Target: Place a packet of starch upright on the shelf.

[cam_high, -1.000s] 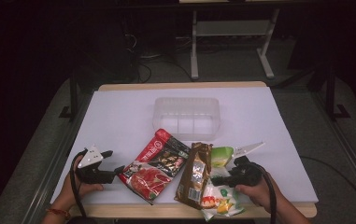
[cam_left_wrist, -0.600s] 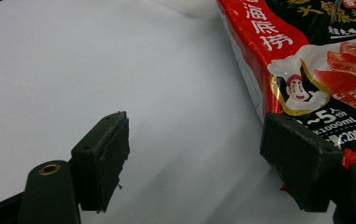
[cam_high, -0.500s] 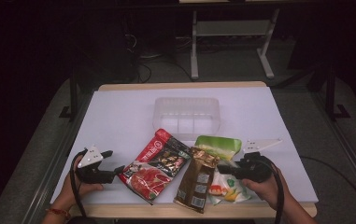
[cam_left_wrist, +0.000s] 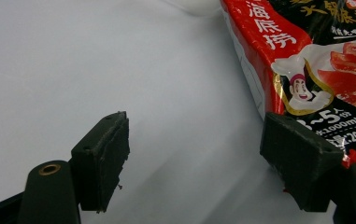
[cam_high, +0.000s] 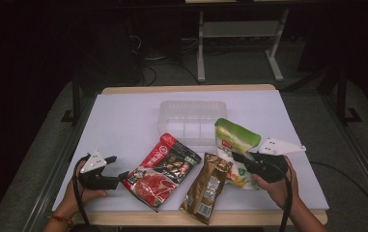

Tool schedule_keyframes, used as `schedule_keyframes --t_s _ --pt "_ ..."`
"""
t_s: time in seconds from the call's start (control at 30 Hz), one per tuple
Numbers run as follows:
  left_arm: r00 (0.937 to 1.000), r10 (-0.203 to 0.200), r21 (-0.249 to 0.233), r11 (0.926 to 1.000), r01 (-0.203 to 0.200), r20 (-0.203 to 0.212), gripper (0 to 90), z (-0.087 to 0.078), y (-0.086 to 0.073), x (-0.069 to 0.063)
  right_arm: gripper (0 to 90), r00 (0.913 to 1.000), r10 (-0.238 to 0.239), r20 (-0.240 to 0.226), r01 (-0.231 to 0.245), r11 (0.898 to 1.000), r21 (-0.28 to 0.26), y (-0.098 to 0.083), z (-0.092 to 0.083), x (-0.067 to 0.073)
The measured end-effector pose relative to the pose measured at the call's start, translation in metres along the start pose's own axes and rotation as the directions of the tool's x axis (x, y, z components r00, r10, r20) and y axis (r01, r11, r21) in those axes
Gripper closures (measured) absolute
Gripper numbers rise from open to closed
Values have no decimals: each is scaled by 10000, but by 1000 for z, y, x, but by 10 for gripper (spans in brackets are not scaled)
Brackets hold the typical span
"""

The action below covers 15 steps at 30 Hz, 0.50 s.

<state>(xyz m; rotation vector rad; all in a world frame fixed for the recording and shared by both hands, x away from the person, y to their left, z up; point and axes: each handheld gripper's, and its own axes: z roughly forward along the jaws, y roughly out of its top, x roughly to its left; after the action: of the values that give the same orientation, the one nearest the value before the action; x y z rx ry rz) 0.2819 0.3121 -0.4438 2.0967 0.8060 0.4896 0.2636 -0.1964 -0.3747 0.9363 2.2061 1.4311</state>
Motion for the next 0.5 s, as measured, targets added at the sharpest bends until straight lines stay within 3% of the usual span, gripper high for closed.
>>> schedule_keyframes --t_s 0.37,0.5 --pt "10000 -34 -34 10000 34 11 230 0 0 0 842 9934 -624 966 702 9944 -794 14 9 -2" --pt "10000 -31 -30 10000 31 22 230 0 0 1 842 9925 -665 1025 763 9926 -940 18 11 -5"
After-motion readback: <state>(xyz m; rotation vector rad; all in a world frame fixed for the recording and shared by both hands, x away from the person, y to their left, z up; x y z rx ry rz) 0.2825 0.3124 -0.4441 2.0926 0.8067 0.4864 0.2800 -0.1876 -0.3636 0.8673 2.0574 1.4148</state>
